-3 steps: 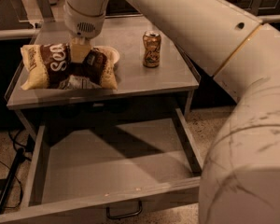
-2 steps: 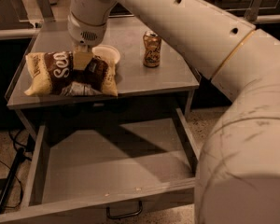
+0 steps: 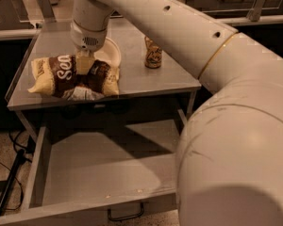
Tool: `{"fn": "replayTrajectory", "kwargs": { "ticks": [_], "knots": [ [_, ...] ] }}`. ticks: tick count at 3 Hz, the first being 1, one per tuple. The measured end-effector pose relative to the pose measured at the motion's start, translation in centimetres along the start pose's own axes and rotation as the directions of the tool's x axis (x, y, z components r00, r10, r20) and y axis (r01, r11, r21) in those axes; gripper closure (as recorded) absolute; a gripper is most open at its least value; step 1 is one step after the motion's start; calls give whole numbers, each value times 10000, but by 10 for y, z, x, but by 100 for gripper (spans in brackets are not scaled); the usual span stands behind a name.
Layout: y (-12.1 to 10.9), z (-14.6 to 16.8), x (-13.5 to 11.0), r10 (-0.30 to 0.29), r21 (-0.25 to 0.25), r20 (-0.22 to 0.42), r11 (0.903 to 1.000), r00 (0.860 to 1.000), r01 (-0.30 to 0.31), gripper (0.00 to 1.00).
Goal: Pick brown chip bag from top drawer and place on counter
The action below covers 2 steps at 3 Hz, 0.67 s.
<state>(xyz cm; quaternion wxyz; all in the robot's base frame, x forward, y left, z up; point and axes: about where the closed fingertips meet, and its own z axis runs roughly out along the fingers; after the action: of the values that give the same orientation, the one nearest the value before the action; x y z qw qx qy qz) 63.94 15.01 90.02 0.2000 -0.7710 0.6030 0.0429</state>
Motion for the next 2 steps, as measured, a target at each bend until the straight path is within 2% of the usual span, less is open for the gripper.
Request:
{"fn": "replayTrajectory", "kwargs": {
  "ticks": [2],
  "knots": [
    [-19, -3, -7, -431, 150, -477, 9989, 9979, 439, 100]
  ]
}}
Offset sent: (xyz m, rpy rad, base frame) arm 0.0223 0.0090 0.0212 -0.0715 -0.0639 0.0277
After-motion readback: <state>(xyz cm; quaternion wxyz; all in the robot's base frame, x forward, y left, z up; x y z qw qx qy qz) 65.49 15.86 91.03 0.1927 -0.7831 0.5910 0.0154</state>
